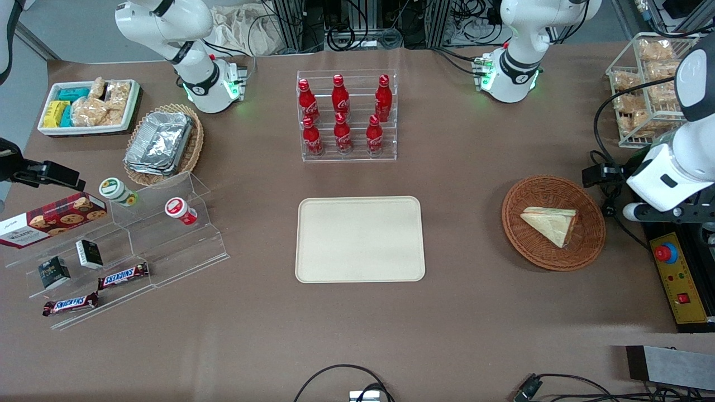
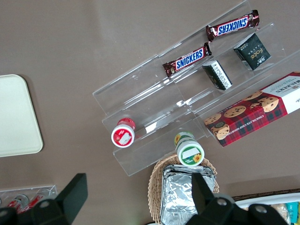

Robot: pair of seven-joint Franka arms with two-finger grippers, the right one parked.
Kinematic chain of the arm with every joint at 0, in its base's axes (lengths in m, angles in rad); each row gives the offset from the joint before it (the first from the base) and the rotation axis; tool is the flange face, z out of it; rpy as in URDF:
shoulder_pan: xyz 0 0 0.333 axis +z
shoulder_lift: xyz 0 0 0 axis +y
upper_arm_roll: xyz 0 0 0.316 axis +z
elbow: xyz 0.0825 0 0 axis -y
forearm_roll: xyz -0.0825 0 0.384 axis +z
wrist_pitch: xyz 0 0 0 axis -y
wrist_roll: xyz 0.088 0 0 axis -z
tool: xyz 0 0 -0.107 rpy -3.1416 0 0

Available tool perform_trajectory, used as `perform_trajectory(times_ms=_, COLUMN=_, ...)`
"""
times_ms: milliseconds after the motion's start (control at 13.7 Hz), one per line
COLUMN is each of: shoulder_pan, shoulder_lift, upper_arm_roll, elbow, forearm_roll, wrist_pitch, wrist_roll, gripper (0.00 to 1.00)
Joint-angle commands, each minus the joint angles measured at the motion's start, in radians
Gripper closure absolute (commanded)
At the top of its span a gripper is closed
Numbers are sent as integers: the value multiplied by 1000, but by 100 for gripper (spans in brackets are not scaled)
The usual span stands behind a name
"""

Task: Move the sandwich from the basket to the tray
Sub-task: 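Move the left gripper over the wrapped sandwich in the wicker basket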

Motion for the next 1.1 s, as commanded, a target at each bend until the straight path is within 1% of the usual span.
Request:
perform_trajectory(times_ms=0, shoulder_pan=-2, shoulder_lift=23, upper_arm_roll=4, elbow=44, forearm_roll=-9, wrist_pitch=-19, wrist_roll=-27, gripper=0)
perform_trajectory(times_ms=293, shoulder_pan=2, shoulder_lift=56, upper_arm_roll=6, elbow=48, forearm_roll=0, wrist_pitch=-19, wrist_roll=-25, gripper=0)
perform_trajectory(times_ms=512, shoulder_pan=41, shoulder_lift=56, upper_arm_roll=13, elbow=-13, forearm_roll=-13, wrist_pitch=8, wrist_roll=-92, gripper=0)
perform_trajectory(times_ms=732, shoulder_pan=48, shoulder_lift=27, upper_arm_roll=30, elbow=-181, forearm_roll=-15, wrist_pitch=186, wrist_roll=-189, gripper=0)
perform_trajectory(times_ms=878, shoulder_pan=48, shoulder_lift=14, upper_arm_roll=67, elbow=-293, forearm_roll=-19, wrist_pitch=318, wrist_roll=-314, gripper=0)
perform_trajectory(times_ms=1024, shoulder_pan=48, shoulder_lift=5, upper_arm_roll=90, elbow=-405, forearm_roll=-19, wrist_pitch=441, wrist_roll=-379, gripper=0)
